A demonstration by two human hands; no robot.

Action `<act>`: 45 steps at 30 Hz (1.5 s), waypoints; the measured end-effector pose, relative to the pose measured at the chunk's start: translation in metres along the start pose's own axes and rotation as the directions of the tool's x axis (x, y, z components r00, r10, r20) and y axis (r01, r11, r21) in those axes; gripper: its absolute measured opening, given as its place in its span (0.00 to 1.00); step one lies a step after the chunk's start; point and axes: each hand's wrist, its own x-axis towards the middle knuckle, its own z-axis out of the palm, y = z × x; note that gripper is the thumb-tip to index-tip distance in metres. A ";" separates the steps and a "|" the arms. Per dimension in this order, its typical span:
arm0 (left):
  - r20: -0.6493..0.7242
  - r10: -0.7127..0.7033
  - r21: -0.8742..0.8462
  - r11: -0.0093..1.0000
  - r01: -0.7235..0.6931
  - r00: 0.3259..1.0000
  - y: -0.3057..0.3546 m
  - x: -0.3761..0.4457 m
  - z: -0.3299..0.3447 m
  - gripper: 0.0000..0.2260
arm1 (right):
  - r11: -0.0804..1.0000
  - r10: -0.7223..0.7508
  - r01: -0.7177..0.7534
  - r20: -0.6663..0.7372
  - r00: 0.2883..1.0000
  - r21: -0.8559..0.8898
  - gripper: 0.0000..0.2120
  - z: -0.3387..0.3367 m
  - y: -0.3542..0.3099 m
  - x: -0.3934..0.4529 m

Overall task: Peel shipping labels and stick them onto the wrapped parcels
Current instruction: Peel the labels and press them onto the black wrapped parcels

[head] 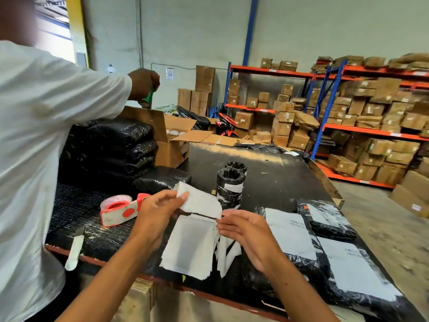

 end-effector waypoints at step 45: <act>-0.038 -0.174 0.077 0.981 0.177 0.984 -0.013 0.006 0.007 0.10 | 0.959 -0.277 0.273 0.049 0.960 0.074 0.11 -0.010 -0.065 -0.032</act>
